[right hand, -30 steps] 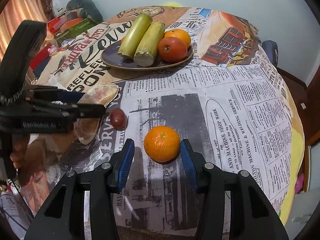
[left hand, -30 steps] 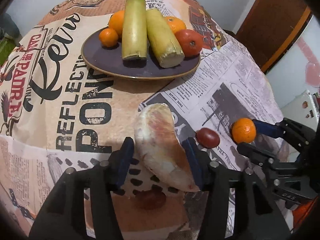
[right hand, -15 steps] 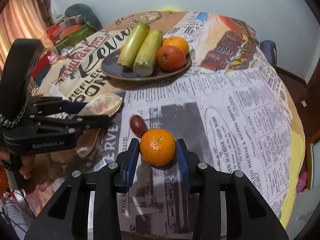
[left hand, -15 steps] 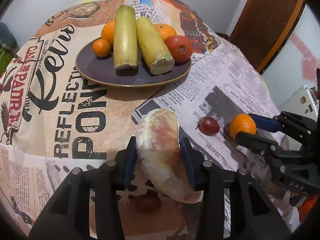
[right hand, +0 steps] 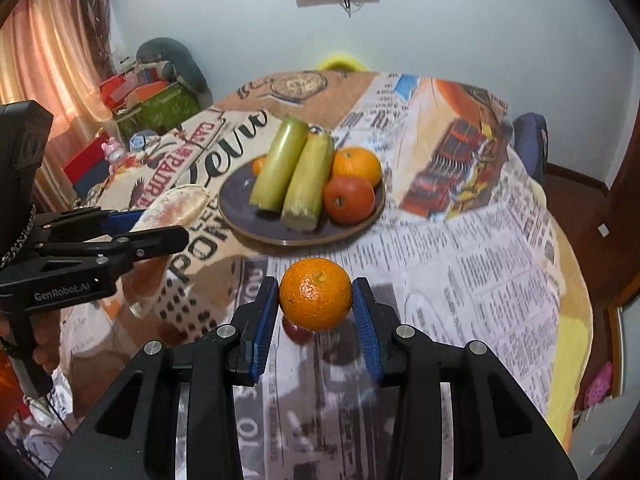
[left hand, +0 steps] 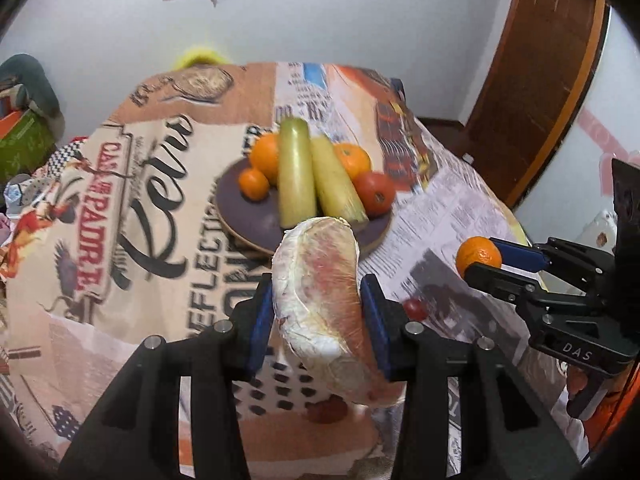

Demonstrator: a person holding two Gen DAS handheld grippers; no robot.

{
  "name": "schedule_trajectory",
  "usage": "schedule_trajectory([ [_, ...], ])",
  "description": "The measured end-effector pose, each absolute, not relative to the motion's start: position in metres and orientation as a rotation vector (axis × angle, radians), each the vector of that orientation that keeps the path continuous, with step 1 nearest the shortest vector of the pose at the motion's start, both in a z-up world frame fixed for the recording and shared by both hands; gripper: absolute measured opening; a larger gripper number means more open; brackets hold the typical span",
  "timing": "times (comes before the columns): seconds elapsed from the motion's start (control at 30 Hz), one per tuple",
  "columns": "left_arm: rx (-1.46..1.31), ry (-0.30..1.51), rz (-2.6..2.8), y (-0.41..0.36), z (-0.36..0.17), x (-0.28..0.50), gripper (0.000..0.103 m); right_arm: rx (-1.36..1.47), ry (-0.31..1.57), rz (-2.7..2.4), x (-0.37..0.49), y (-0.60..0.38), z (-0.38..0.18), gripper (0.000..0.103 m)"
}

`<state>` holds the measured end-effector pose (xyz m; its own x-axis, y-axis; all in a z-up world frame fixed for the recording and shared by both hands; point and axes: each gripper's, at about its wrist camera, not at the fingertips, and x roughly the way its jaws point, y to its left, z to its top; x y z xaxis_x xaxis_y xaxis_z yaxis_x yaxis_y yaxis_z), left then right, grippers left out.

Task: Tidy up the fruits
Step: 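Carry the pomelo segment and tangerine onto the grey plate and release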

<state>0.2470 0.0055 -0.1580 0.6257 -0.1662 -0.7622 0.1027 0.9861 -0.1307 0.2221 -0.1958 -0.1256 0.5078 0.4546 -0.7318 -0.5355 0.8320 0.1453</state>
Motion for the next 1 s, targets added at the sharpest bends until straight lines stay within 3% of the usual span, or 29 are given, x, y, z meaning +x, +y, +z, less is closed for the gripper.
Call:
schedule_trajectory([
  [0.47,-0.119,0.822,-0.106,0.041,-0.144,0.284,0.042,-0.119,0.804,0.609,0.256,-0.173,-0.113,0.035],
  [1.0,-0.175,0.833,-0.082,0.056,-0.169,0.352,0.041,-0.124,0.809,0.596,0.314,-0.150,-0.126,0.035],
])
